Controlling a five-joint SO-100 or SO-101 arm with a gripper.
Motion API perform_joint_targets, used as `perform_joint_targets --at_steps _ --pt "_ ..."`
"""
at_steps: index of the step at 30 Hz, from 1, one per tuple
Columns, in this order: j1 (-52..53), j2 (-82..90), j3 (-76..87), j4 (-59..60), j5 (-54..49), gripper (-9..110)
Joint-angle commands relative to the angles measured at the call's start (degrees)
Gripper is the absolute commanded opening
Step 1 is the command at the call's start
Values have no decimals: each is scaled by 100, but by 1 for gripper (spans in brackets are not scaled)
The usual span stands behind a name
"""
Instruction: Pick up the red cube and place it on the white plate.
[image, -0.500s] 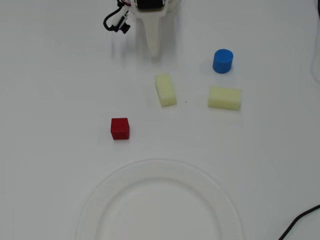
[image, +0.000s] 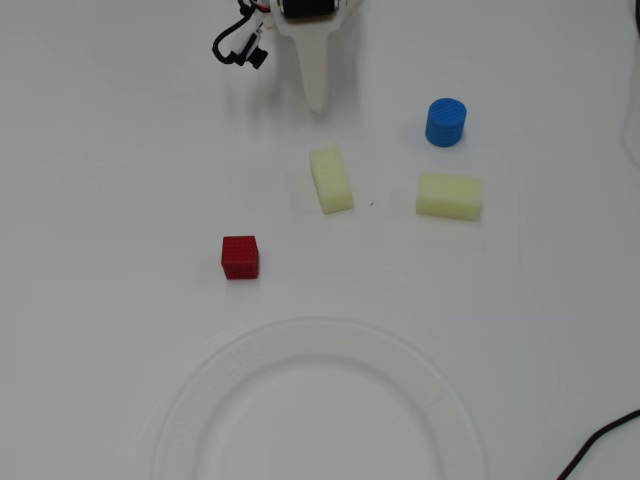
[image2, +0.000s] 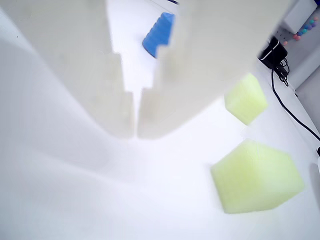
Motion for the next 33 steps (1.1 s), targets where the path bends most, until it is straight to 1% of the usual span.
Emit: perform_joint_targets --at_steps 1,10,12,14,17,20,23,26,30,33 --pt "-26 44 35 18 -26 0" --pt "141 44 -62 -18 149 0" --pt "149 -35 -352 35 176 0" --pt "79 -510 -853 -9 255 0" --pt "105 -1969 -1925 -264 360 0" --pt "404 -3832 -3428 -264 501 0" --pt "773 -5317 -4720 -281 246 0" --pt "984 -6504 -5739 -387 229 6" --pt "1134 -8253 -7163 -387 79 7" --pt "1257 -9299 -8174 -299 -70 14"
